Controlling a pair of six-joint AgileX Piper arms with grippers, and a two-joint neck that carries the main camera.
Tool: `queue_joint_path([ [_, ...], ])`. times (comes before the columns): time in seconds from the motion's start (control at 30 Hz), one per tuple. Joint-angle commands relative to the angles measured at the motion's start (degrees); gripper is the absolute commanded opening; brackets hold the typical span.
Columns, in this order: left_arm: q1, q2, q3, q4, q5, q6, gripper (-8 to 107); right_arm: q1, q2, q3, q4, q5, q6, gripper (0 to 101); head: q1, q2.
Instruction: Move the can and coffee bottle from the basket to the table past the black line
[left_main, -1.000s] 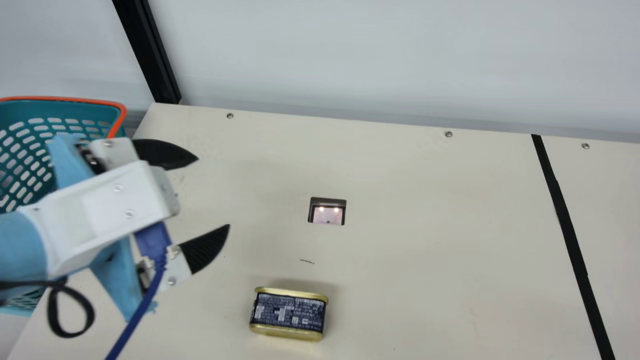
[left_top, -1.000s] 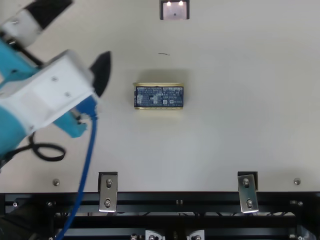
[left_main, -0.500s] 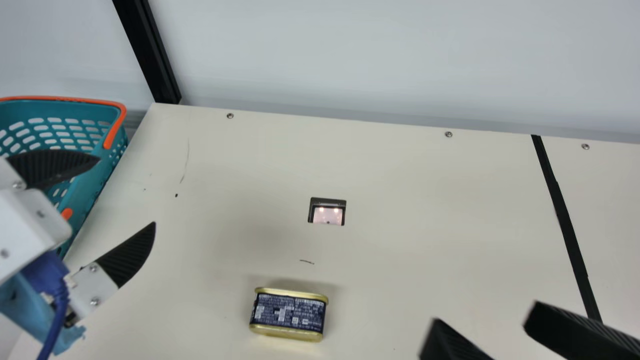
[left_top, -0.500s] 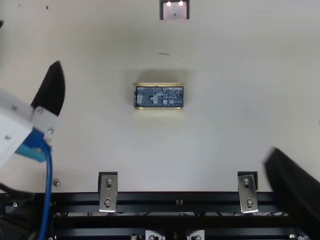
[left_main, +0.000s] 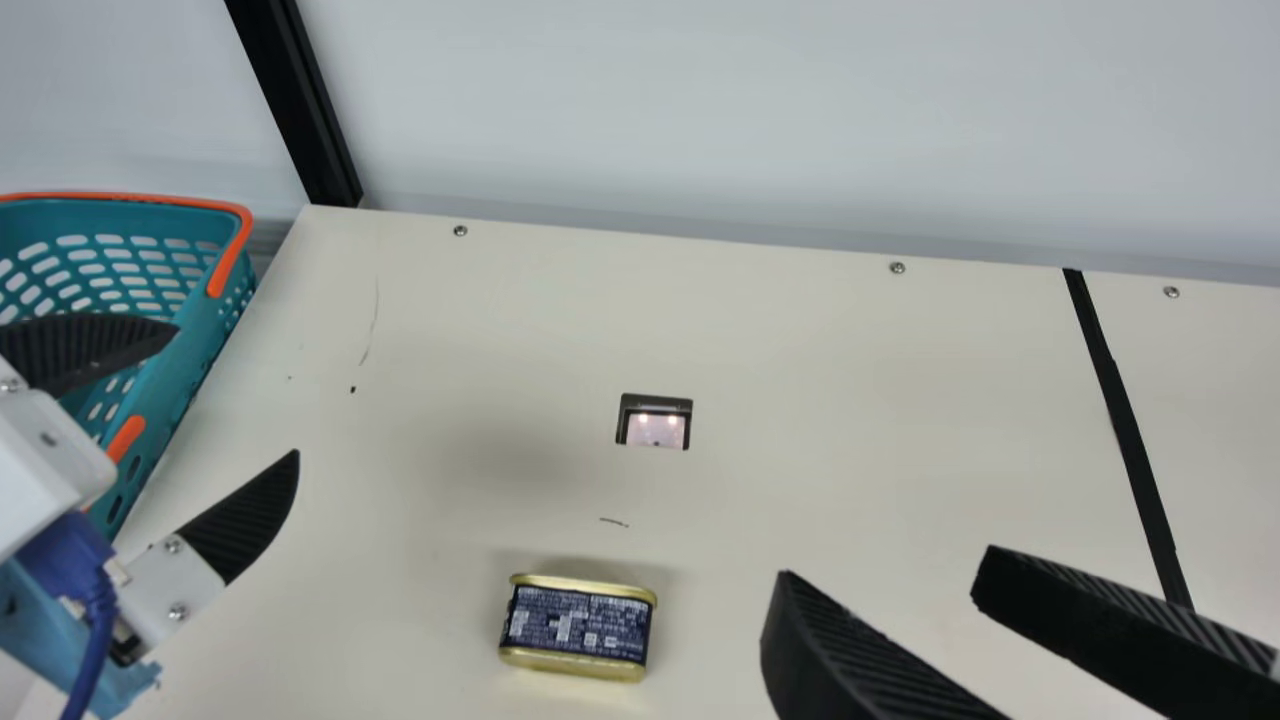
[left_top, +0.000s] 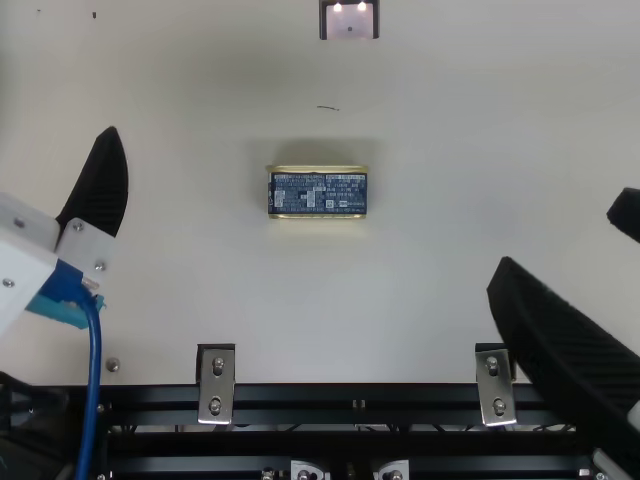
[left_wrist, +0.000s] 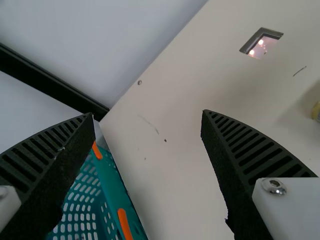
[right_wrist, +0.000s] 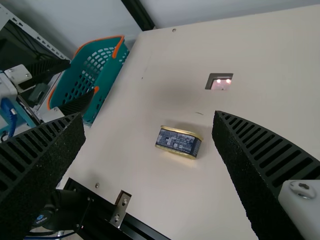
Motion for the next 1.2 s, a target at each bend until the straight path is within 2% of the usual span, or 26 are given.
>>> queue_joint_path([
  [0.0,-0.2,0.0,0.4,0.7,-0.6,-1.4,90,-0.4,0.6,-0.3,0.5,0.7,-1.2,101,-0.5,-0.3],
  [0.23,0.8,-2.3,3.5,1.0,-4.1,-6.2,90,-1.6,6.3,-2.9,1.4,3.7,-8.7,101,-0.5,-0.3],
  [0.47,2.6,-6.8,8.5,0.2,-6.1,-9.8,90,-3.9,14.8,-7.5,3.8,6.9,-22.8,101,-0.5,-0.3],
  [0.7,4.0,-11.8,13.5,-1.7,-6.5,-11.7,90,-4.1,22.7,-11.6,4.4,8.4,-37.2,101,-0.5,-0.3],
  [0.97,4.6,-18.7,18.3,-5.1,-6.4,-14.1,90,-0.6,29.8,-14.4,1.6,8.8,-48.7,101,-0.5,-0.3],
  [1.0,4.6,-17.3,17.6,-4.7,-6.5,-13.8,90,0.0,30.7,-14.6,1.0,8.7,-49.9,101,-0.5,-0.3],
  [1.17,4.6,-18.8,18.2,-5.1,-6.4,-14.0,90,4.0,34.8,-15.3,-2.6,8.4,-54.7,101,-0.5,-0.3],
])
